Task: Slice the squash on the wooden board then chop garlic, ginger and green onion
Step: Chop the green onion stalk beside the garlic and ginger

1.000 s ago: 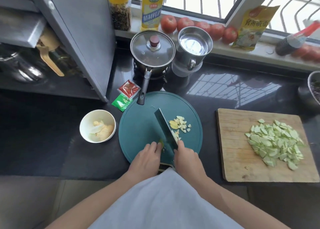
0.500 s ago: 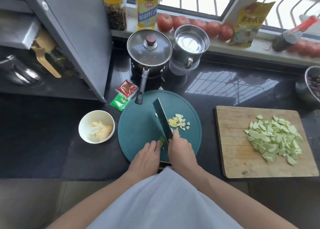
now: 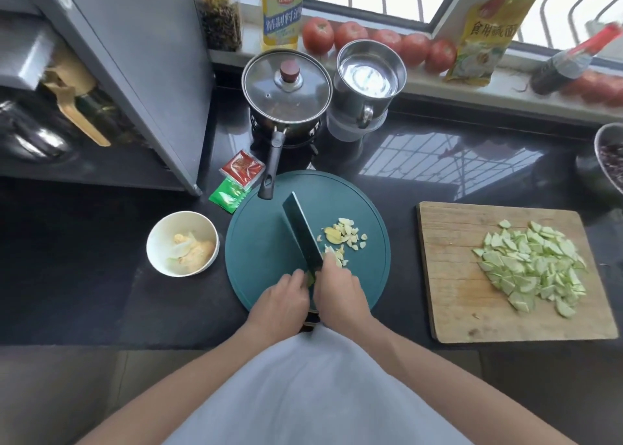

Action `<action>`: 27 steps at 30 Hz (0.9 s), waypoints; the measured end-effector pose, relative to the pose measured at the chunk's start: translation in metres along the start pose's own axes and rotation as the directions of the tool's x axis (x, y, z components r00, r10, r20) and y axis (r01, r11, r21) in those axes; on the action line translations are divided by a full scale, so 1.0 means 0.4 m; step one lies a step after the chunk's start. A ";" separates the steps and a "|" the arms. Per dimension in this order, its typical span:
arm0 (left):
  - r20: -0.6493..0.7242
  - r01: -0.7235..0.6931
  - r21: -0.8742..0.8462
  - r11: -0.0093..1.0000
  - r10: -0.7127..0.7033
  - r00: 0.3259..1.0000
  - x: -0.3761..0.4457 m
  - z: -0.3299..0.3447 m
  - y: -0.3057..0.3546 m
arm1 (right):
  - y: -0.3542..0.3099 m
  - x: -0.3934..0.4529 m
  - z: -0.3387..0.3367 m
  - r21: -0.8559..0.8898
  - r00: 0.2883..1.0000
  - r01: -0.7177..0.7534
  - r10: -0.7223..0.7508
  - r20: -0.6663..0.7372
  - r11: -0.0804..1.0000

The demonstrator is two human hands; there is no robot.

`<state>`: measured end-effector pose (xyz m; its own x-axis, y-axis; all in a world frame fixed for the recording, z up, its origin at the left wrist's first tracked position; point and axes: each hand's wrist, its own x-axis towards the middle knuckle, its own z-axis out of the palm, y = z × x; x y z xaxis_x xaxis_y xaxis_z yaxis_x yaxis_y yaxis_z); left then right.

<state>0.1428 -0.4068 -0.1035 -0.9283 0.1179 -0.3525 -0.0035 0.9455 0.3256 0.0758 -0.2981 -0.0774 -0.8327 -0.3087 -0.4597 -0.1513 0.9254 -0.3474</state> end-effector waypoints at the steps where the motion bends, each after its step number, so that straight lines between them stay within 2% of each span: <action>1: 0.004 -0.004 0.024 1.000 0.004 1.000 0.002 0.005 0.001 | -0.023 0.020 -0.010 0.024 0.999 0.004 -0.003 -0.033 1.000; 3: 0.013 -0.014 0.054 0.998 0.013 1.000 -0.003 0.005 0.001 | -0.040 0.033 -0.023 0.036 0.998 0.016 -0.014 -0.065 0.999; 7: -0.037 0.033 -0.057 0.998 -0.036 0.999 -0.014 0.011 -0.015 | 0.029 -0.041 -0.033 -0.025 0.997 0.043 -0.045 -0.060 0.999; 14: -0.107 0.020 -0.118 0.993 -0.033 0.994 -0.005 -0.013 -0.018 | 0.073 -0.084 0.007 -0.106 0.992 0.012 0.002 0.127 0.994; 19: -0.103 0.026 -0.125 0.992 -0.039 0.994 0.000 -0.026 0.001 | -0.022 0.025 0.003 -0.001 1.000 0.009 -0.009 -0.026 1.000; 23: -0.149 0.114 -0.224 0.968 -0.150 0.977 -0.010 0.021 -0.009 | 0.017 -0.009 -0.028 0.029 0.994 -0.017 0.020 -0.110 0.999; 27: -0.202 0.199 -0.379 0.904 -0.290 0.935 0.004 0.020 -0.011 | 0.084 -0.079 -0.029 -0.030 0.998 0.020 -0.022 -0.061 0.999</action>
<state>0.1442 -0.4083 -0.1125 -0.9424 -0.2254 -0.2472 -0.3285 0.7632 0.5564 0.0909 -0.2548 -0.0651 -0.8603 -0.3151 -0.4008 -0.1842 0.9252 -0.3318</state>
